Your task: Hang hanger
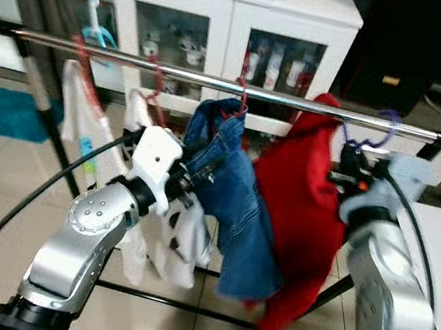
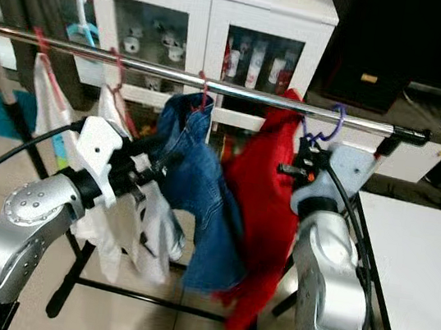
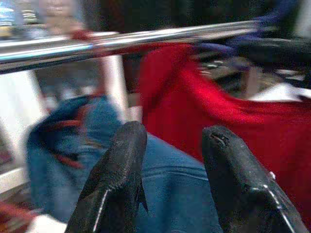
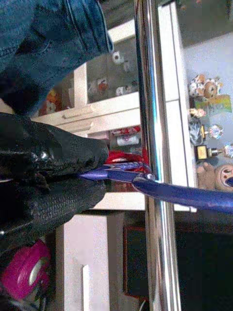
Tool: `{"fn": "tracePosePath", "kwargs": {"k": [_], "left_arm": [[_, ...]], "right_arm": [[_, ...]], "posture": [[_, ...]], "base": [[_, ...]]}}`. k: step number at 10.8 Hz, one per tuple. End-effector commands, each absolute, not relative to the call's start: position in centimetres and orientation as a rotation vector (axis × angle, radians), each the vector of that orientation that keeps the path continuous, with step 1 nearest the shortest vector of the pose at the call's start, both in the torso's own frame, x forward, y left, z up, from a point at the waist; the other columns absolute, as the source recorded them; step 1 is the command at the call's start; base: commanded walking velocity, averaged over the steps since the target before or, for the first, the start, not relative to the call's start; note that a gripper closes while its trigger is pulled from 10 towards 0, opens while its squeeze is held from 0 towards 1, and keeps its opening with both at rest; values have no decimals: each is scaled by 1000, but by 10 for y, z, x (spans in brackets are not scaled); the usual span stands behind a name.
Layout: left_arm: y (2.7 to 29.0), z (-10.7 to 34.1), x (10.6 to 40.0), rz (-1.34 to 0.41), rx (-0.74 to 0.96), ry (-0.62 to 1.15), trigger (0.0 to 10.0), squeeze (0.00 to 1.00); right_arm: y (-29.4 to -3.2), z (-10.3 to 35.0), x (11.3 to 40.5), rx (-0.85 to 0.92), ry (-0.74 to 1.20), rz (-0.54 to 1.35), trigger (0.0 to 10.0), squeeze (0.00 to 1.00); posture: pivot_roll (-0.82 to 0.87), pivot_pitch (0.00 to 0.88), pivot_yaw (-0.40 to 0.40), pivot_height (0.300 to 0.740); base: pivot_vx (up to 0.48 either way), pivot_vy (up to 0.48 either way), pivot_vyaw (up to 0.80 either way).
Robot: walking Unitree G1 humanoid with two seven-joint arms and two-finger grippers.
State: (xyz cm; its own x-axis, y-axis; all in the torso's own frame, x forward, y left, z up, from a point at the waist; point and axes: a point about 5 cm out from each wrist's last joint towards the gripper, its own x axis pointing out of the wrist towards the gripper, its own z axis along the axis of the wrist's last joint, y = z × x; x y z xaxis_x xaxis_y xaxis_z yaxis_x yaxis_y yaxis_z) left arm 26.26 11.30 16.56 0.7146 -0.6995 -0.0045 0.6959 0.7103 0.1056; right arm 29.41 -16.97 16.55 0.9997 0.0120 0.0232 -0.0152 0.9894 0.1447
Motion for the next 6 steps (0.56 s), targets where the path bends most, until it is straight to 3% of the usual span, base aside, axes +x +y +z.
{"fn": "tracePosePath", "kwargs": {"k": [1, 6], "left_arm": [[106, 168, 260, -846, 105, -29, 10000, 0], [106, 168, 257, -897, 116, -10, 10000, 0]], "right_arm": [[-177, 171, 303, 131, -10, -21, 10000, 0], [-181, 180, 357, 54, 145, 60, 10000, 0]], "posture": [[48, 0, -29, 740], [61, 0, -45, 740]], "base": [[0, 0, 0], [0, 0, 0]]}}
